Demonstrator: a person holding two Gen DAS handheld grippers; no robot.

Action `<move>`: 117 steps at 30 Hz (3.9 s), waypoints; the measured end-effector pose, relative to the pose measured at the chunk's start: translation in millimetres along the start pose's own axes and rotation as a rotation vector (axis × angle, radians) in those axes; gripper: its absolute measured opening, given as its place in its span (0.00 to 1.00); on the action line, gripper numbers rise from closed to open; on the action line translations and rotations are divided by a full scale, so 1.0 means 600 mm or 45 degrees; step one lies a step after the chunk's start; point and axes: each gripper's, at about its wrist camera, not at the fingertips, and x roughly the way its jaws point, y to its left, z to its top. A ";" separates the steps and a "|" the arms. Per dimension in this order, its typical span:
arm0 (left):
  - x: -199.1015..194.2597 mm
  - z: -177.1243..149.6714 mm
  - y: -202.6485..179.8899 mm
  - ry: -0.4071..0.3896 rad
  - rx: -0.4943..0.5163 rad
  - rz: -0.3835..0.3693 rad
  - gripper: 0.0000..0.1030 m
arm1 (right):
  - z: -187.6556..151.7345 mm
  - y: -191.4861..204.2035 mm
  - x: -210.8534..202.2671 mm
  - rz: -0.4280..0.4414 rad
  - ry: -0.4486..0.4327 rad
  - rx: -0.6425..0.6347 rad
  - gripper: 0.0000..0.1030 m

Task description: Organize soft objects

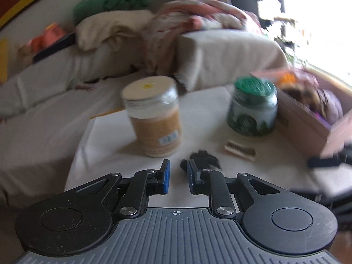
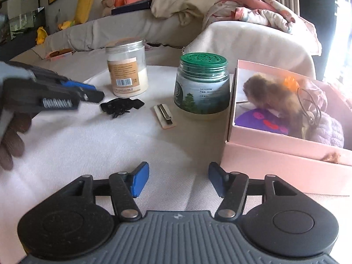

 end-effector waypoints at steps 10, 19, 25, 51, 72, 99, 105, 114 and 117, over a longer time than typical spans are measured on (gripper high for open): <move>0.047 0.012 -0.051 0.075 -0.098 -0.102 0.21 | -0.001 0.004 0.000 -0.003 0.000 -0.005 0.63; 0.059 -0.008 -0.098 0.130 0.072 -0.260 0.24 | -0.001 0.004 0.001 -0.004 0.000 -0.004 0.64; 0.010 0.000 -0.049 -0.072 -0.108 -0.109 0.24 | -0.001 0.004 0.001 -0.004 0.001 -0.005 0.64; 0.027 -0.047 0.136 0.047 -0.621 -0.134 0.24 | 0.100 0.119 0.107 0.122 0.036 -0.168 0.16; 0.045 -0.024 0.002 0.219 0.081 -0.363 0.43 | 0.015 0.033 0.020 -0.005 0.009 -0.023 0.52; 0.091 0.004 0.031 0.155 -0.133 -0.169 0.42 | 0.054 0.065 0.021 -0.103 -0.073 -0.177 0.46; 0.084 -0.002 0.043 0.147 -0.137 -0.174 0.40 | 0.107 0.062 0.077 -0.074 0.032 -0.135 0.42; 0.074 -0.010 0.062 0.133 -0.180 -0.197 0.40 | 0.126 0.046 0.129 -0.044 0.138 -0.051 0.37; 0.072 -0.016 0.069 0.136 -0.188 -0.207 0.40 | 0.129 0.045 0.127 -0.005 0.161 -0.049 0.19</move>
